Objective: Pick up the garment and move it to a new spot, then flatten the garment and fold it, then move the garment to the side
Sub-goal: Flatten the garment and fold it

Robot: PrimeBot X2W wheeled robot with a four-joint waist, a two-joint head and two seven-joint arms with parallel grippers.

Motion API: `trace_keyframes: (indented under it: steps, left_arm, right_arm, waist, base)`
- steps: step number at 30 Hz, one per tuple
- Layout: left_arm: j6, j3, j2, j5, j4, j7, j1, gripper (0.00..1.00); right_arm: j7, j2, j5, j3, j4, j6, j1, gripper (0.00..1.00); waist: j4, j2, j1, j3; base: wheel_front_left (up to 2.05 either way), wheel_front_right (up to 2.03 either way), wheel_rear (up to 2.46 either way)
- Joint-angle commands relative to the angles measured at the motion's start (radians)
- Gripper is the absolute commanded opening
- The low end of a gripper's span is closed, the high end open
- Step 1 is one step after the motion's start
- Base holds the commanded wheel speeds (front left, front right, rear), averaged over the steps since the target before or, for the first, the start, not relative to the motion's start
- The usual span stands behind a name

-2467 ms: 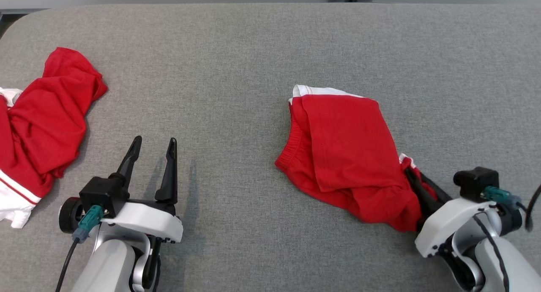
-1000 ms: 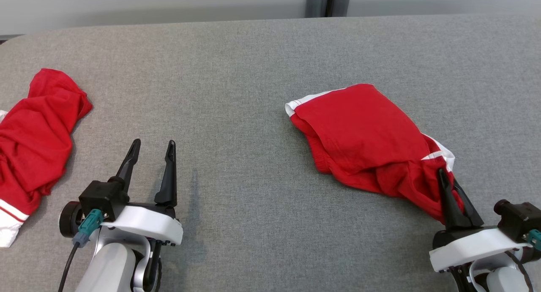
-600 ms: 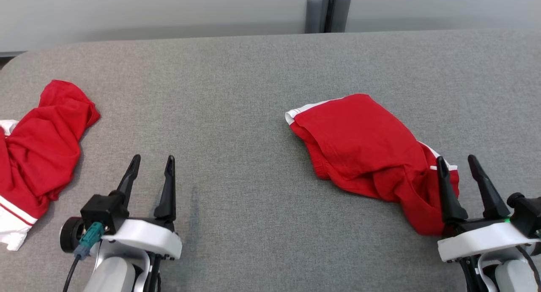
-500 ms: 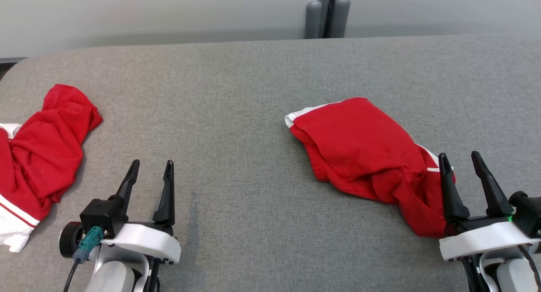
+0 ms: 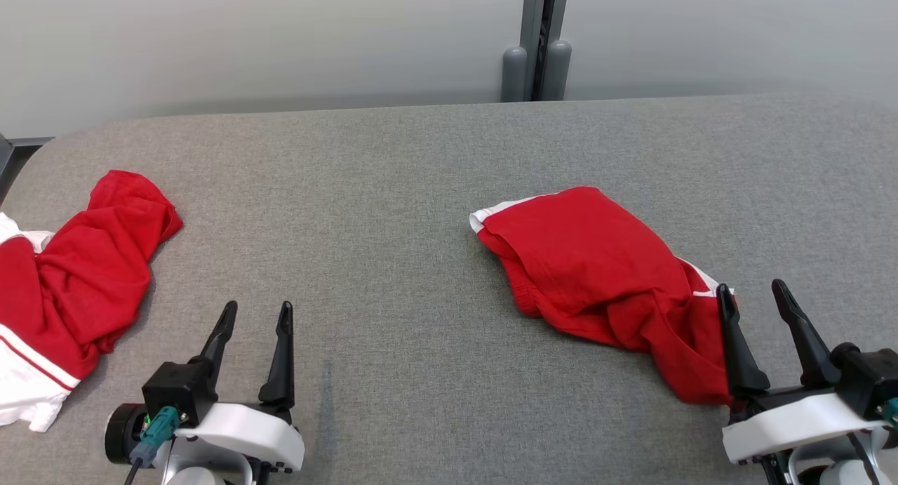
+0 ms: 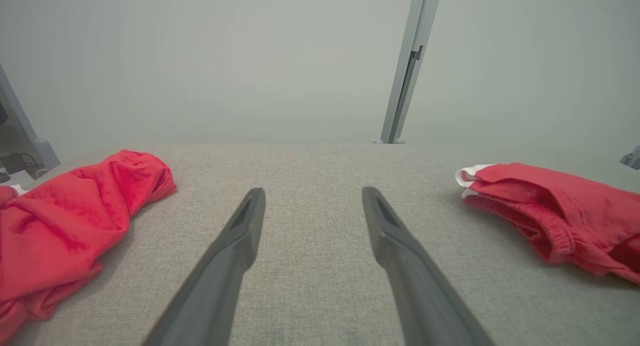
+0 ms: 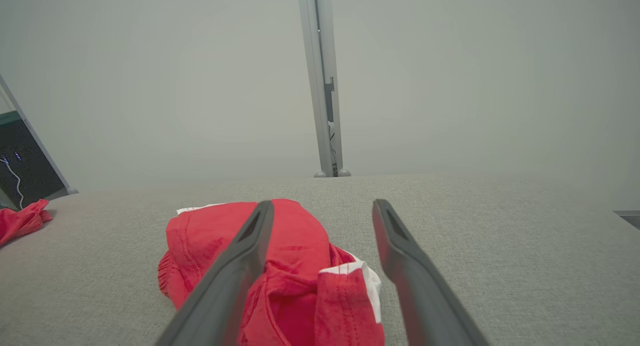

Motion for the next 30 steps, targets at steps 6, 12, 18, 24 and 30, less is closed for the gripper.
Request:
trace_keyframes:
  steps: [6, 12, 18, 24, 30]
  left_arm:
    - [0.007, -0.008, 0.010, -0.009, -0.016, 0.008, 0.009, 1.00]
    - [0.011, -0.013, 0.014, -0.010, -0.024, 0.011, 0.003, 1.00]
    - [0.012, -0.017, 0.014, -0.012, -0.025, 0.009, -0.009, 1.00]
    - [0.004, -0.029, 0.008, -0.010, -0.024, 0.011, -0.035, 1.00]
    - [-0.004, -0.041, -0.002, -0.005, -0.015, 0.005, -0.074, 1.00]
  right_arm:
    - [0.016, 0.007, -0.008, -0.011, -0.016, 0.000, 0.019, 1.00]
    - [0.018, 0.010, -0.008, -0.014, -0.015, 0.000, 0.014, 1.00]
    - [0.022, 0.007, -0.006, -0.015, -0.011, 0.000, -0.008, 1.00]
    - [0.059, -0.038, 0.002, 0.061, -0.001, 0.000, -0.081, 1.00]
    - [0.147, -0.106, 0.036, 0.222, 0.036, 0.000, -0.189, 1.00]
  waist:
    - [0.001, 0.0000, 0.0000, 0.003]
    - [0.003, 0.0000, 0.0000, 0.011]
    - [0.008, 0.0000, 0.0000, 0.021]
    - [0.027, 0.0000, 0.0000, 0.049]
    - [0.065, 0.0000, 0.0000, 0.097]
  base:
    - [0.00, 0.00, 0.00]
    - [0.00, 0.00, 0.00]
    - [0.00, 0.00, 0.00]
    - [0.00, 0.00, 0.00]
    - [0.00, 0.00, 0.00]
